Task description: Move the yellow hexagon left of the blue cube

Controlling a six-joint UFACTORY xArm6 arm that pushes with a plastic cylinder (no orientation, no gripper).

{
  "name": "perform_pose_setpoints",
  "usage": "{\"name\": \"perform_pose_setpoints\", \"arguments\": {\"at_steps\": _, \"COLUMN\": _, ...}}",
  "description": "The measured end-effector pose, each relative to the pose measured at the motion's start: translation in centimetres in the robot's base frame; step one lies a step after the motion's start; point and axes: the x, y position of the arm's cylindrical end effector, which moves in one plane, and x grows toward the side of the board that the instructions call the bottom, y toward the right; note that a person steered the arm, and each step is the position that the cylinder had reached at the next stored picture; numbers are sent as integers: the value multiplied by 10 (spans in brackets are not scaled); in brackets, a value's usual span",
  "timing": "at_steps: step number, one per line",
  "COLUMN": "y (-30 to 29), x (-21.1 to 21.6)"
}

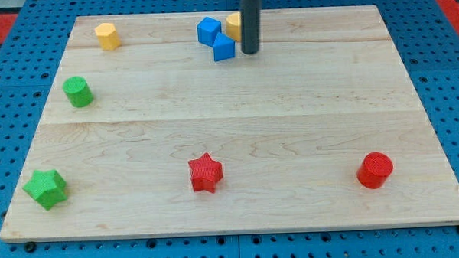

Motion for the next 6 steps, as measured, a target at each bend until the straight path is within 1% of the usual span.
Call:
{"name": "perform_pose_setpoints", "arguments": {"at_steps": 1, "y": -6, "x": 43}}
{"name": "perform_pose_setpoints", "arguments": {"at_steps": 3, "y": -97, "x": 58}}
{"name": "perform_pose_setpoints", "arguments": {"at_steps": 4, "y": -168, "x": 42}}
{"name": "perform_pose_setpoints", "arguments": {"at_steps": 5, "y": -220, "x": -3}}
{"name": "perform_pose_setpoints", "arguments": {"at_steps": 6, "y": -258, "x": -22}}
